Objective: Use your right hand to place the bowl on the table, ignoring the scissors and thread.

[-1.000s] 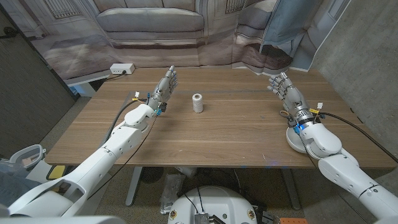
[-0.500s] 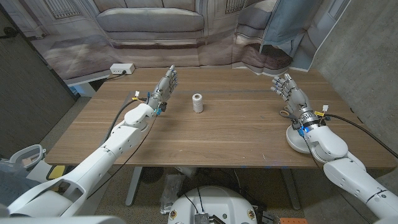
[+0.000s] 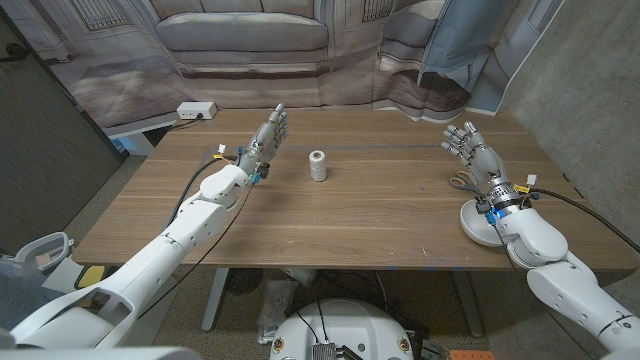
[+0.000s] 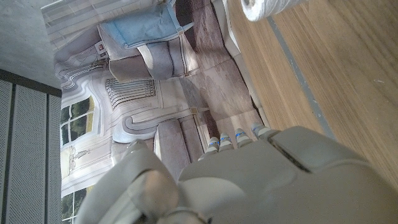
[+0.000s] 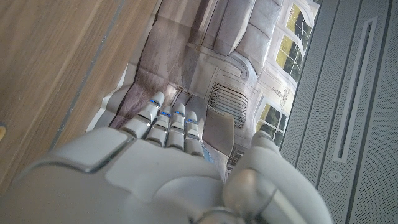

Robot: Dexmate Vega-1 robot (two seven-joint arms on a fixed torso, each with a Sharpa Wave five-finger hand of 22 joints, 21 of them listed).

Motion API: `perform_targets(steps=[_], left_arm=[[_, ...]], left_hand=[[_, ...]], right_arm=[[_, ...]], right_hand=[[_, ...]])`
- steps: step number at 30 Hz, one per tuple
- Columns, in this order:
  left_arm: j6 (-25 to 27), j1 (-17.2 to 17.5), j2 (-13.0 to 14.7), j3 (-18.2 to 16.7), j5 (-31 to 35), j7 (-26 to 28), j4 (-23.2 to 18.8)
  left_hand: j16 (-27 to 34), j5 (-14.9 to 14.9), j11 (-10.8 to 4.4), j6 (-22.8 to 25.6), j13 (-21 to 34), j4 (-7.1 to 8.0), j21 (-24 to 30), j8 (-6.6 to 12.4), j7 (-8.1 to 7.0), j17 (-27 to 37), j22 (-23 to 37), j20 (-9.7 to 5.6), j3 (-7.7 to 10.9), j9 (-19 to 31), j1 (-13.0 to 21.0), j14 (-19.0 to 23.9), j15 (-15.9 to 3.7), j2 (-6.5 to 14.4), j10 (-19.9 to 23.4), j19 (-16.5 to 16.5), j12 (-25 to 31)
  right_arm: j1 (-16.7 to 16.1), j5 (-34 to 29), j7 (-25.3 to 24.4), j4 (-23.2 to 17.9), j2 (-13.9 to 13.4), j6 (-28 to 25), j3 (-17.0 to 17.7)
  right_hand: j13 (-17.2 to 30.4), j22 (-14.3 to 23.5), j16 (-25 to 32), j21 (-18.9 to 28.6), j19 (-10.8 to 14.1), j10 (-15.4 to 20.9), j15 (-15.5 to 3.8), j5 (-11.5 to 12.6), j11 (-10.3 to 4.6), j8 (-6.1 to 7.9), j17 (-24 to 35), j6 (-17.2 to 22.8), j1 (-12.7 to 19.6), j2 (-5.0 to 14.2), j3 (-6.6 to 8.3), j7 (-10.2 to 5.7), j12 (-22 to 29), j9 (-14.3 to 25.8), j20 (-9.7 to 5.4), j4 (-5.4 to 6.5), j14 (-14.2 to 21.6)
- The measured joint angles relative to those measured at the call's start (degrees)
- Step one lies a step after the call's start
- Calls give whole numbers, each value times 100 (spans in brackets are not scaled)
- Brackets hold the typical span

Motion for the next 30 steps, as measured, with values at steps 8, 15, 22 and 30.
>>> perform_targets(steps=[8, 15, 22, 30], left_arm=[[40, 20, 20, 3, 13, 34, -41], [44, -43, -4, 39, 27, -6, 2], [44, -126, -41, 70, 40, -65, 83], [44, -205, -80, 106, 58, -112, 146]], left_hand=[[0, 0, 0, -22, 0, 0, 0, 0, -22, 0, 30, 0, 0, 0, 14, 0, 0, 14, 0, 0, 0], [0, -13, 0, 0, -1, 0, 0, 0, -43, 0, 30, 0, 0, 0, 23, 0, 0, 23, 0, 0, 0], [0, -26, 0, 0, -1, -3, 0, 0, -43, 0, 30, 0, -3, 0, 23, 0, 0, 23, 0, 0, 0], [0, -26, 0, 0, -2, -23, 0, 0, -43, 0, 29, 0, -24, 0, 23, 0, 0, 23, 0, 0, 0]], right_arm=[[-113, -18, 12, -6, 0, 35, 106], [-264, -34, -7, -46, -7, 63, 233], [-400, -68, -61, -106, 9, 83, 336], [-576, -124, -101, -177, 40, 118, 468]], right_hand=[[0, 0, 0, -44, -1, 0, 32, 0, 0, 0, 0, 0, 0, 0, 0, 0, 0, -1, 1, 0, 32], [0, 0, 0, -44, 19, 20, 32, 0, -21, 0, 0, 20, -1, 1, -24, 21, 0, -1, 22, -24, 32], [0, 0, 0, -44, 19, 51, 32, 0, 10, 0, 0, 51, -1, 1, -24, -10, 0, -1, 22, -24, 31], [0, -1, 0, -44, 19, 71, 32, -22, -10, 0, 30, 51, -1, 1, -24, -10, 0, -1, 22, -24, 31]])
